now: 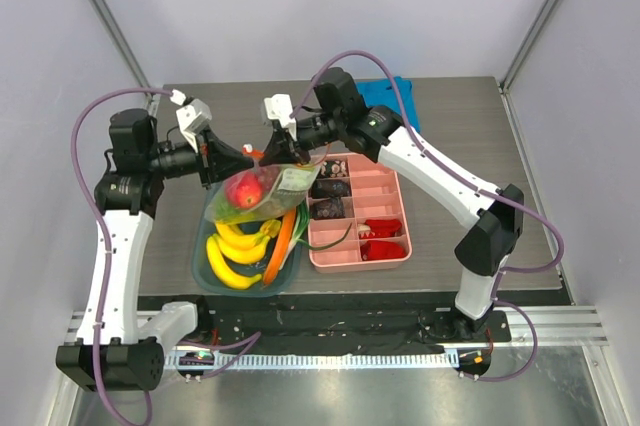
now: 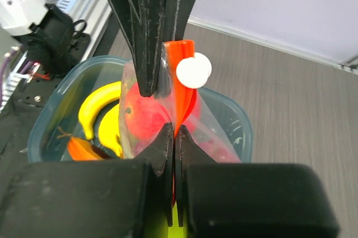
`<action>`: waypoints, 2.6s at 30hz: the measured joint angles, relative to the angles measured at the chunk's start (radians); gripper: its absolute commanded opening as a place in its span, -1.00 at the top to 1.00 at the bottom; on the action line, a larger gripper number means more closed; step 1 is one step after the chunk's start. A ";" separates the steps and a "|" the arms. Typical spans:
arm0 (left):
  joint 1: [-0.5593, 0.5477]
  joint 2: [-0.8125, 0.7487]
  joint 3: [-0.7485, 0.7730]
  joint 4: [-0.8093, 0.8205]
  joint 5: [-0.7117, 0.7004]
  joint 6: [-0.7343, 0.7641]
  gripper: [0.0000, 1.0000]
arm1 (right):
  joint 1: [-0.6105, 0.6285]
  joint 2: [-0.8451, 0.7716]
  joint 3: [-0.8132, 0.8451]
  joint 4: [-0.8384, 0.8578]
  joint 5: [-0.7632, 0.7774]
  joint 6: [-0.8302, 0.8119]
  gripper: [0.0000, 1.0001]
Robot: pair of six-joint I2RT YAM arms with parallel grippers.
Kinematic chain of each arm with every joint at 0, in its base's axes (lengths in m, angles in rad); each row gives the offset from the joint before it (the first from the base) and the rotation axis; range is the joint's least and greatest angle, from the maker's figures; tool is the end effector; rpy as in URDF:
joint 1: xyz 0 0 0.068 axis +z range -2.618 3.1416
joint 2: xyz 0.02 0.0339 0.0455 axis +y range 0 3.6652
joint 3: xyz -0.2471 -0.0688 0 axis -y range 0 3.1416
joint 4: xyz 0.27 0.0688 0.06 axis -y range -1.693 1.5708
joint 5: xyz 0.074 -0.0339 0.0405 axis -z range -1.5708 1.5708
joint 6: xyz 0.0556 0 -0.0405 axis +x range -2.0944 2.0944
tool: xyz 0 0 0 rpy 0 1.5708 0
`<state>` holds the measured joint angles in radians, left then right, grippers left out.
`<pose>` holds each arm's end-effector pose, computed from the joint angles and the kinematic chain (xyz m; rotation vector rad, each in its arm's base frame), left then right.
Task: Place the food in the zip-top bag and seal the zipper
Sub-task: Zip the zipper food storage bag.
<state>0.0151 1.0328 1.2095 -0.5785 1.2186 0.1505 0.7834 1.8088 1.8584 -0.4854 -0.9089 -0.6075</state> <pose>0.2352 -0.0486 0.3958 0.8775 1.6052 -1.0643 0.2829 0.3437 0.3813 -1.6493 1.0652 1.0172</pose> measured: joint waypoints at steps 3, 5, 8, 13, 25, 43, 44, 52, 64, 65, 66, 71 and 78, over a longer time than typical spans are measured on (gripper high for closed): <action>0.000 0.000 0.028 -0.007 -0.065 0.018 0.33 | 0.000 0.000 0.000 0.036 0.045 0.038 0.99; 0.000 -0.014 0.032 0.017 -0.136 0.010 0.10 | 0.000 0.000 -0.009 0.093 0.115 0.082 0.98; 0.000 -0.039 0.032 0.042 -0.222 -0.011 -0.08 | 0.000 -0.011 -0.056 0.185 0.199 0.134 0.98; -0.001 -0.024 0.054 0.052 -0.284 -0.043 -0.21 | 0.002 -0.035 -0.126 0.279 0.291 0.166 0.99; -0.002 0.073 0.069 0.119 -0.320 -0.149 0.44 | 0.059 -0.077 -0.204 0.380 0.414 0.166 0.99; -0.006 0.096 0.067 0.097 -0.165 0.026 1.00 | 0.040 -0.113 -0.212 0.378 0.358 0.154 -0.26; -0.006 0.093 0.067 0.086 -0.151 0.049 1.00 | 0.028 -0.118 -0.205 0.377 0.324 0.164 -0.22; -0.006 0.067 0.055 0.064 -0.075 0.146 1.00 | -0.072 -0.120 -0.096 0.372 0.097 0.212 -0.08; -0.006 0.067 0.055 0.073 -0.072 0.149 1.00 | -0.048 -0.106 -0.061 0.325 -0.040 0.195 -0.12; -0.006 0.067 0.055 0.074 -0.071 0.149 1.00 | -0.046 -0.103 -0.059 0.325 -0.040 0.194 -0.12; -0.006 0.066 0.055 0.074 -0.070 0.149 1.00 | -0.045 -0.096 -0.053 0.322 -0.040 0.192 -0.12; -0.006 0.066 0.055 0.080 -0.066 0.150 1.00 | -0.040 -0.044 -0.016 0.304 -0.036 0.192 -0.10; -0.006 0.064 0.055 0.082 -0.066 0.150 1.00 | -0.034 -0.003 0.001 0.279 -0.034 0.203 0.27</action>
<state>0.0086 1.0973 1.2648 -0.4969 1.1526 0.3000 0.7490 1.8057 1.8591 -0.2062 -0.9428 -0.4042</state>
